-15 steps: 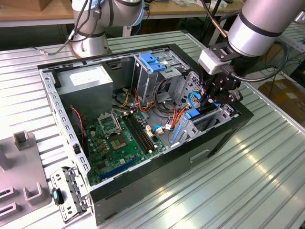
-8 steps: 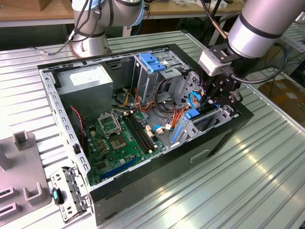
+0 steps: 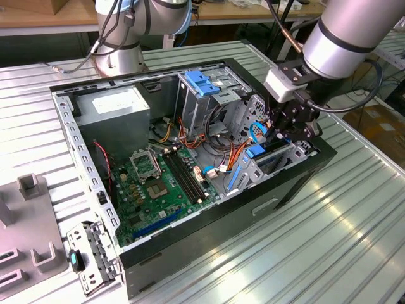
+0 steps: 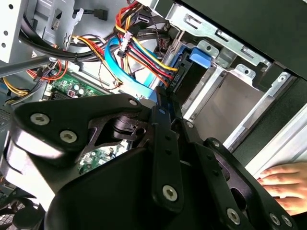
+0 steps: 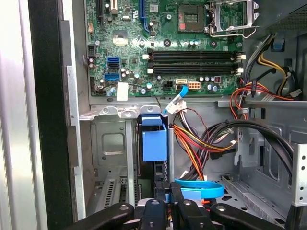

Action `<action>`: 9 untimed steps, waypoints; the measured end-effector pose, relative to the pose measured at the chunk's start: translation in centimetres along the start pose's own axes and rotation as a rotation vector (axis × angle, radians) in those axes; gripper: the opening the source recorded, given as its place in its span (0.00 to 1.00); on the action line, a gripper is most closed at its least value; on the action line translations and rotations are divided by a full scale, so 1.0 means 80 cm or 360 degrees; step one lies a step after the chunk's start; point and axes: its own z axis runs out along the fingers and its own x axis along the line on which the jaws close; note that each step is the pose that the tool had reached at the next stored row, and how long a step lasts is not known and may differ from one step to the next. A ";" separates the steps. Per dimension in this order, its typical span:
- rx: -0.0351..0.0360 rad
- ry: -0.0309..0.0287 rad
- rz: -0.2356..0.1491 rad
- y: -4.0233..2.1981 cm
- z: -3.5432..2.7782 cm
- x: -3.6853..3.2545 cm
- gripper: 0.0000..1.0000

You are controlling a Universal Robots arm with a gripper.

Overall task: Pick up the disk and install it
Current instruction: 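Insert the second disk wire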

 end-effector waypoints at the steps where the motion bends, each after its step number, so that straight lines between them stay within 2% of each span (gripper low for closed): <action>1: 0.0000 -0.00008 0.0000 0.0000 0.0001 0.0004 0.16; 9: 0.0000 -0.00032 0.0000 -0.0001 -0.0013 0.0002 0.16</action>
